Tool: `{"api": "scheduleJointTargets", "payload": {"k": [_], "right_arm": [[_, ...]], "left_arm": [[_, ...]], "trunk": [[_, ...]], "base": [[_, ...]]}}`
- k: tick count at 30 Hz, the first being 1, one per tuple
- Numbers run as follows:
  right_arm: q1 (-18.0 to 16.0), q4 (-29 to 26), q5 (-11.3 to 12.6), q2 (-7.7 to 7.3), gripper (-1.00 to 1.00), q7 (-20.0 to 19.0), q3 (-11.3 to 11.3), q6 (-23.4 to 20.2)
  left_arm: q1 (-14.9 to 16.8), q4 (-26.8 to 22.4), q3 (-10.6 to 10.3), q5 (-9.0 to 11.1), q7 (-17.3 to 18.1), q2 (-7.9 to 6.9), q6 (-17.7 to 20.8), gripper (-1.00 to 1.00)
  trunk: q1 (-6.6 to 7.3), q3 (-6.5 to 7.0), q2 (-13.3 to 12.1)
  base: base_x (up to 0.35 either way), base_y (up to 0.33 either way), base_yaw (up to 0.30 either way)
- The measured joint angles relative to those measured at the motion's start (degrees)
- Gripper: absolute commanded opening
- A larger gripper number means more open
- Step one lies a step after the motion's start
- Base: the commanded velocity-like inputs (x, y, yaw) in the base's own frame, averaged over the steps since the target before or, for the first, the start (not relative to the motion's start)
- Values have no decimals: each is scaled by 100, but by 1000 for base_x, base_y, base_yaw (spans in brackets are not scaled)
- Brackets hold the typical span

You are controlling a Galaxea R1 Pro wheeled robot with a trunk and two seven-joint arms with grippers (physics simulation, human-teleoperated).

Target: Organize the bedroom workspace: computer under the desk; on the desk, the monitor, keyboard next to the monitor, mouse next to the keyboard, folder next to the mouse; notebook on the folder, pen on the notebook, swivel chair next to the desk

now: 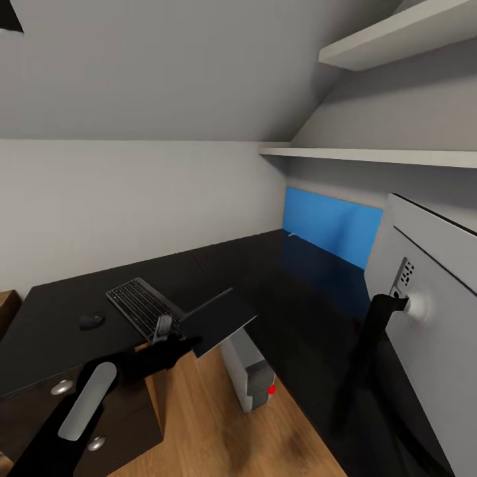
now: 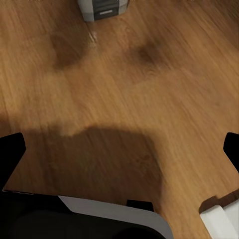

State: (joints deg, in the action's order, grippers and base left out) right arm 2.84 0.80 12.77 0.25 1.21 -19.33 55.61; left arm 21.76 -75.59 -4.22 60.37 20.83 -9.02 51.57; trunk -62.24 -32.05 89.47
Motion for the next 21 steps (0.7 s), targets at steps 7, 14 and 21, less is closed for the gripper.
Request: {"api": "scheduleJointTargets", "payload": {"k": [7,14,21], "right_arm": [[-2,0,0,0,100,-1,-4,7],[-2,0,0,0,100,-1,-4,8],[0,2,0,0,100,-1,-4,-2]], "left_arm": [[0,-407,4,13,-36,-6,258,-100],[-3,-705,30,1037,-1213,-85,608,-100],[221,-713,33,2436,-2791,-191,634,-100]], "trunk": [[0,0,0],[0,0,0],[0,0,0]], "base": [[0,0,2],[0,0,0],[0,0,0]]}}
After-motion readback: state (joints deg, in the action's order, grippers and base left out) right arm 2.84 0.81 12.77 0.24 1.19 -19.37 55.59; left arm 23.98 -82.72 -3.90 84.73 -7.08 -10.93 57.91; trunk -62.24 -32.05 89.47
